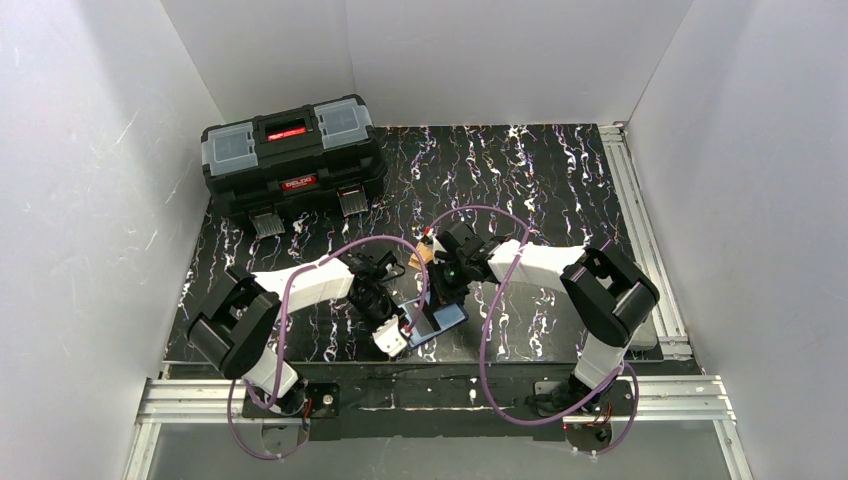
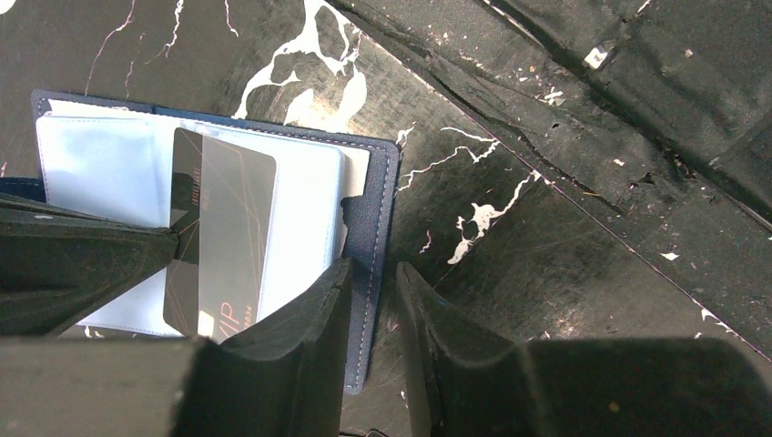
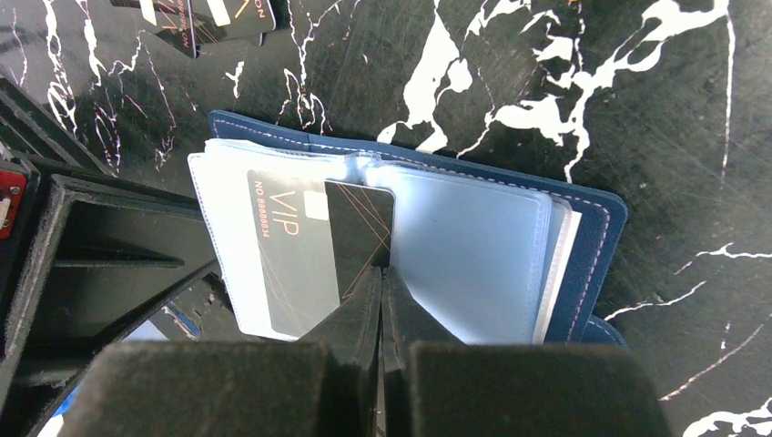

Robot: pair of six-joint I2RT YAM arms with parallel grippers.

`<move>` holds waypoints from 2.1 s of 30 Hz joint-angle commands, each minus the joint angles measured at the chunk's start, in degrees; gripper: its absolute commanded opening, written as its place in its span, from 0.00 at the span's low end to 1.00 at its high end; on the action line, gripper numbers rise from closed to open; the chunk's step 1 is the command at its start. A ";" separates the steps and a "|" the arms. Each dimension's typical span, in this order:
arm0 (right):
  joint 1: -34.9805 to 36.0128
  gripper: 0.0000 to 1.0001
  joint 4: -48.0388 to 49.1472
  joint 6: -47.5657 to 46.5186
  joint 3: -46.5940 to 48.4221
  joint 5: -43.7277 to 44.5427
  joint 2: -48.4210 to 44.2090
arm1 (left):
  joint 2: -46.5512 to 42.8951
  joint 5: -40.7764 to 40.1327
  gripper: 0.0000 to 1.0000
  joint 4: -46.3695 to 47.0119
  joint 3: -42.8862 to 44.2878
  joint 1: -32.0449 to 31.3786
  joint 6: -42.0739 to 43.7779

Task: Put the credit cards into the card holder
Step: Insert the credit card into the card holder.

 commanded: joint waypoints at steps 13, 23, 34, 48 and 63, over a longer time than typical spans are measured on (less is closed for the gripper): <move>-1.87 0.01 -2.31 -1.49 2.33 -0.14 -0.78 | -2.41 -6.09 0.20 -4.61 -4.13 -0.62 -1.20; -0.76 0.01 -0.56 -0.26 2.63 -1.47 1.64 | -0.96 -5.44 0.19 -3.07 -3.41 -0.62 -1.47; 1.57 0.01 -0.78 0.31 2.74 0.41 1.09 | 0.17 -5.26 0.18 -1.93 -2.91 -0.61 -2.28; 4.84 0.01 -1.15 -0.23 6.52 0.81 3.69 | -0.21 -5.41 0.18 -0.90 -4.40 -0.60 -2.24; 4.77 0.08 -5.03 -1.59 7.25 3.57 0.47 | -3.19 -6.47 0.18 -2.91 -3.94 -0.59 -3.87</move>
